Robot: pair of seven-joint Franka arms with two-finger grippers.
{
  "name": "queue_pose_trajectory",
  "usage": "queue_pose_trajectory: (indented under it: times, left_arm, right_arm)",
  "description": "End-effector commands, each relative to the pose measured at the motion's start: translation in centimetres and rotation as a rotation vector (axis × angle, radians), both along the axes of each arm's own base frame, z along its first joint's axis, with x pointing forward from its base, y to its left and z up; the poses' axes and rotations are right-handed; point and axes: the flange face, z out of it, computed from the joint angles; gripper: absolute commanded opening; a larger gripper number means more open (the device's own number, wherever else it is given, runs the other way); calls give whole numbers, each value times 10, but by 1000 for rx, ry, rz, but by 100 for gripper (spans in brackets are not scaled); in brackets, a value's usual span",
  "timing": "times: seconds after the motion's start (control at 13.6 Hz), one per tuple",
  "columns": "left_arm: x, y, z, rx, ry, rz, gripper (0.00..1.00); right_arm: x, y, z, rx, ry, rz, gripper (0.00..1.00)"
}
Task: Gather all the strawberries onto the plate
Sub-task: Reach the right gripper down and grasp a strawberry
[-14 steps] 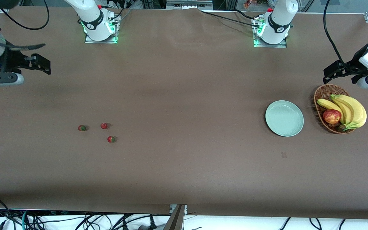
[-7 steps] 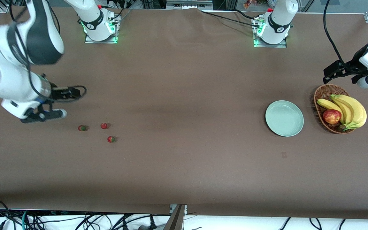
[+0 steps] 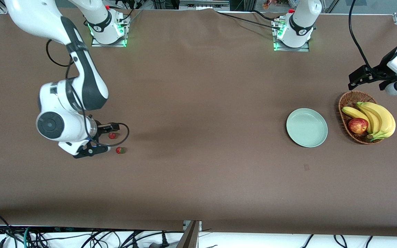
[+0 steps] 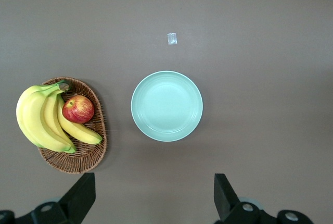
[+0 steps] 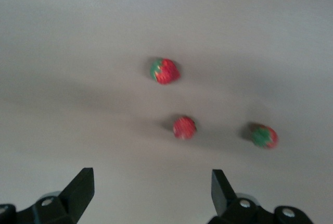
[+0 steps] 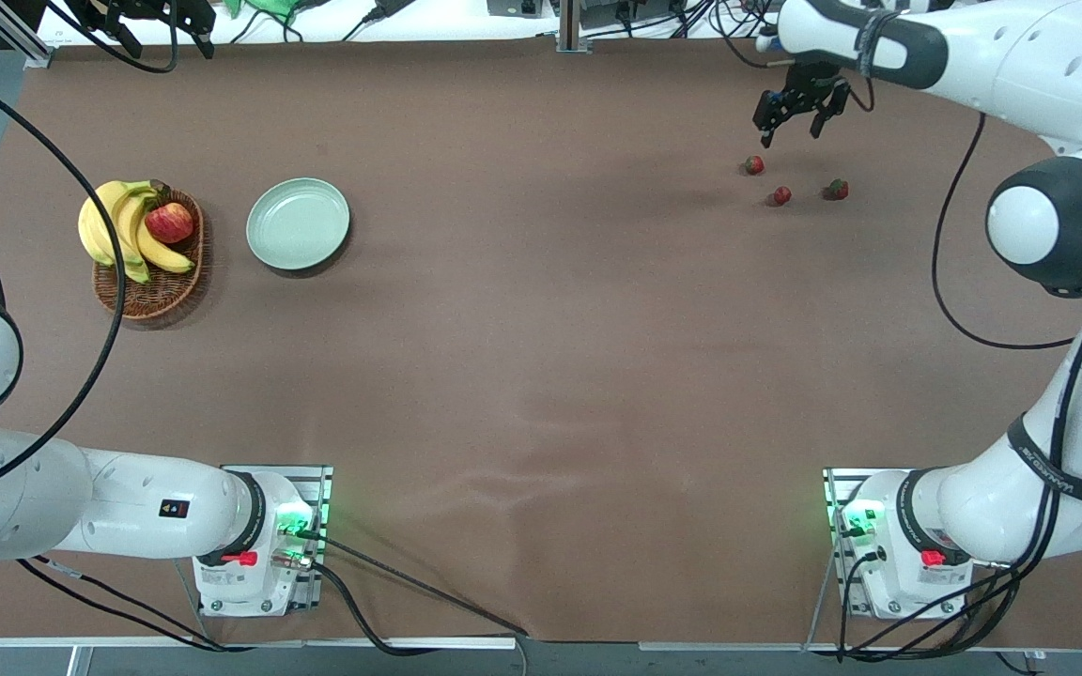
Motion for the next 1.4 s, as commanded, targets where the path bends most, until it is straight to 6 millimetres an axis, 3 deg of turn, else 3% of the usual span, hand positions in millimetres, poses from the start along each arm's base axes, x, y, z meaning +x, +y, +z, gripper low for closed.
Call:
queue_pose_trajectory:
  times: [0.0,0.3,0.81,1.03,1.18,1.33]
  left_arm:
    - [0,-3,5,-9,-1,-2,100]
    - [0,-5,5,-7,-1,-5,100]
    - [0,-5,5,-7,-1,-5,100]
    - [0,-5,6,-7,-3,-7,100]
    - [0,-5,6,-7,-6,-7,100]
    - [0,-5,6,-7,-6,-5,100]
  right_arm:
    - [8,5,-25,19,-15,-11,99]
    - [17,1,-73,30,-58,-19,99]
    - [24,0,-107,45,-121,-18,97]
    - [23,-4,-111,43,-116,-22,50]
    - [23,-4,-115,43,-117,-22,36]
    - [23,-3,-115,44,-117,-22,12]
